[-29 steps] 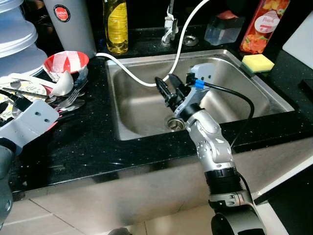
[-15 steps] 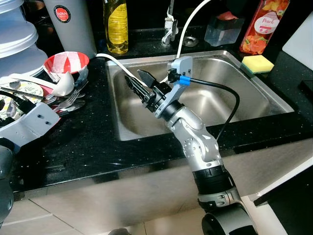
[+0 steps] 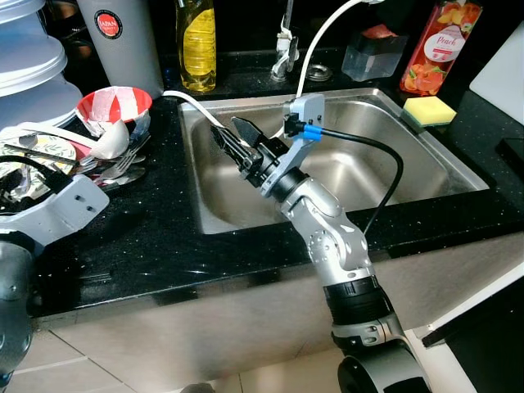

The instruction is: Kitchen organization

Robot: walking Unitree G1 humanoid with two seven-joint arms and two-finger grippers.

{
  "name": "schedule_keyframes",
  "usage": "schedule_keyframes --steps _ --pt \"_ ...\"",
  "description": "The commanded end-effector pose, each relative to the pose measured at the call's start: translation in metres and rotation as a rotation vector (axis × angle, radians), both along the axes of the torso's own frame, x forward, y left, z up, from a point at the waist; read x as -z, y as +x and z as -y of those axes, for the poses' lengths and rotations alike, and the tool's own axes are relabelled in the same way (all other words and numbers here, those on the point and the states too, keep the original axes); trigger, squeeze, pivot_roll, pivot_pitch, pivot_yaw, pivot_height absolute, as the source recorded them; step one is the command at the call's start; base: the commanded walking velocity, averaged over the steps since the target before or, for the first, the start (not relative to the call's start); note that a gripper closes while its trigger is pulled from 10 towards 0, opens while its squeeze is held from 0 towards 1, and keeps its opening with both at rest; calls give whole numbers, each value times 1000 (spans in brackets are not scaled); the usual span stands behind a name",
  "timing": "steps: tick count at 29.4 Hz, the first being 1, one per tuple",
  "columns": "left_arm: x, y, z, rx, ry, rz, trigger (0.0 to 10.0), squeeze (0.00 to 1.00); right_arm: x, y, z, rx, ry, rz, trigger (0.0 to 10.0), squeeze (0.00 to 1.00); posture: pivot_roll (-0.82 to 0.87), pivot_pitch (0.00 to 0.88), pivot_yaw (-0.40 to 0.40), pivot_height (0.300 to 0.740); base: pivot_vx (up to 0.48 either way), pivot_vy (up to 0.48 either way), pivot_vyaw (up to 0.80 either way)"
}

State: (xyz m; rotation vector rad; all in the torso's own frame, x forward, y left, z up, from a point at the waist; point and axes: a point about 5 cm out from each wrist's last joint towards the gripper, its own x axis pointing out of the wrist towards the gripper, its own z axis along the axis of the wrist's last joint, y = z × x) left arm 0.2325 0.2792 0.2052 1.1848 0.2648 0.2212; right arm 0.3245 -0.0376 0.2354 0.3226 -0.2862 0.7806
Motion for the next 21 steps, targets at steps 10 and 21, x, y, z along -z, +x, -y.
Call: schedule_keyframes --steps 10,21 --pt "25 1 4 11 -58 -100 0 0 0 -1 -1 -1 11 -9 10000 0 200 6 -39 740 0 0 0" --pt "10 5 9 47 -1 -31 10000 0 1 0 0 1 11 -12 10000 0 201 8 -43 740 0 0 0"
